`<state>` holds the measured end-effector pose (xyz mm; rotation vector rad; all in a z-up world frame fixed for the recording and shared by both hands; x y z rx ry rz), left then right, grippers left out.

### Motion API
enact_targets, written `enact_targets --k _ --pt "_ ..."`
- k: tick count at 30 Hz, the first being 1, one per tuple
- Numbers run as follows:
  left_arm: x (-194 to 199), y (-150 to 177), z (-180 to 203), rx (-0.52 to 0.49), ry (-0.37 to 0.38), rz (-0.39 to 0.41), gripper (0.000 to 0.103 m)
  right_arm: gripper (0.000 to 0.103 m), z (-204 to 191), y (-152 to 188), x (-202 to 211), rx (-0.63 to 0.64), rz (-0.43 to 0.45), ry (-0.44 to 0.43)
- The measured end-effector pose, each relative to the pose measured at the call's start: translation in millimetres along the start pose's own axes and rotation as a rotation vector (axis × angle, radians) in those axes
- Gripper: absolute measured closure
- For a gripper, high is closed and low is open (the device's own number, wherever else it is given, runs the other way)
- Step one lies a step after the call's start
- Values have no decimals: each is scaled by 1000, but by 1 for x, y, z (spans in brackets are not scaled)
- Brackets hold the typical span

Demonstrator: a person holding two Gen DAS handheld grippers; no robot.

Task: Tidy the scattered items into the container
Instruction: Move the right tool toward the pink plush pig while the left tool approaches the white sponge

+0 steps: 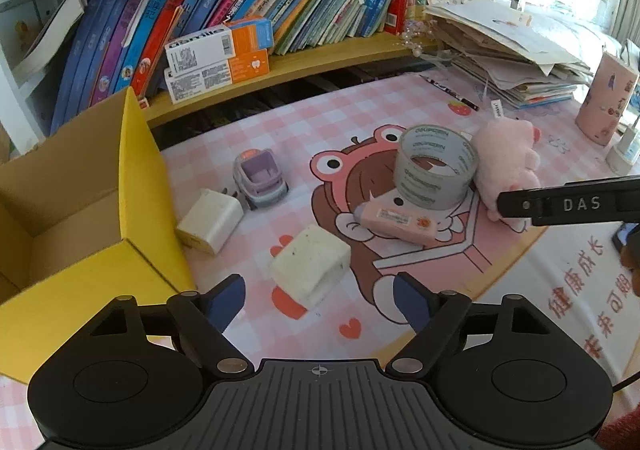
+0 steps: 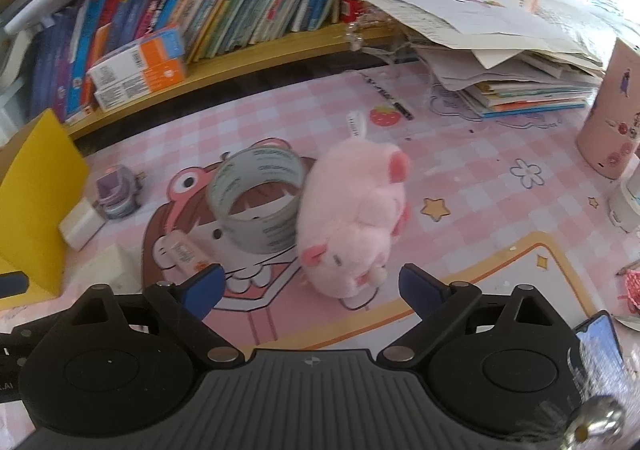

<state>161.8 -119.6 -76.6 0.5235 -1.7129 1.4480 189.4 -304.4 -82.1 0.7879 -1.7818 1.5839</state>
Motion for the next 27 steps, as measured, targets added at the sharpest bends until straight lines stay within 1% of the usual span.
enact_targets --k 18,27 --pt "-31 -7 -2 -56 -22 -27 19 13 11 -13 -25 -14 -1 67" --pt "-42 -5 -5 -71 -32 -44 19 20 10 -19 -40 -13 -14 79"
Point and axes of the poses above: each gripper's, at about its wrist camera, not at the fingertips, and x roughly against the way its jaws point, z to its right, y to its underside, the point moved 3 cm from there along -x, roughly the way its jaws point, and after that the axes turned 3 degrees about y, right-handed, at the moved point
